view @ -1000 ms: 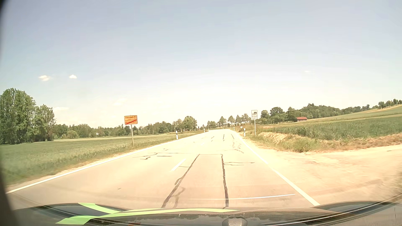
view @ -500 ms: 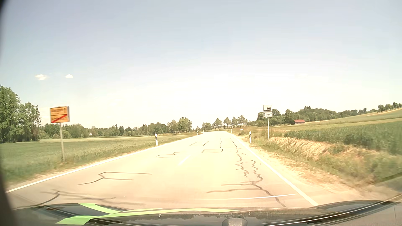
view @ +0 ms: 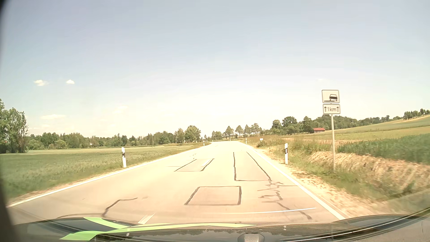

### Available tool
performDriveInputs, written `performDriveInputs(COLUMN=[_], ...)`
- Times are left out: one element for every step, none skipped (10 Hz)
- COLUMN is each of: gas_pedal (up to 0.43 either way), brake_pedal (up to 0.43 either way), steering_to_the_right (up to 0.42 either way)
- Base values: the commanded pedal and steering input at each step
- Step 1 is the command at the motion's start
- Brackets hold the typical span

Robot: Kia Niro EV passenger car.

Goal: Follow the waypoints while adhering to traffic rules and regulations

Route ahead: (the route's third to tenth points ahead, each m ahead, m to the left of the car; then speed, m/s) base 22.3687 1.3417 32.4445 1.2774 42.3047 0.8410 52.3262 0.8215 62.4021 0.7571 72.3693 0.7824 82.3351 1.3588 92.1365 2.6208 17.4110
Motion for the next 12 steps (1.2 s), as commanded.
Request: performDriveInputs(gas_pedal=[0.248, 0.248, 0.240, 0.240, 0.240, 0.240, 0.240, 0.240, 0.240, 0.240, 0.240, 0.240], brake_pedal=[0.000, 0.000, 0.000, 0.000, 0.000, 0.000, 0.000, 0.000, 0.000, 0.000, 0.000, 0.000], steering_to_the_right=[0.007, 0.006, 0.006, 0.004, 0.000, -0.003, -0.003, -0.002, -0.001, -0.001, -0.001, -0.003])
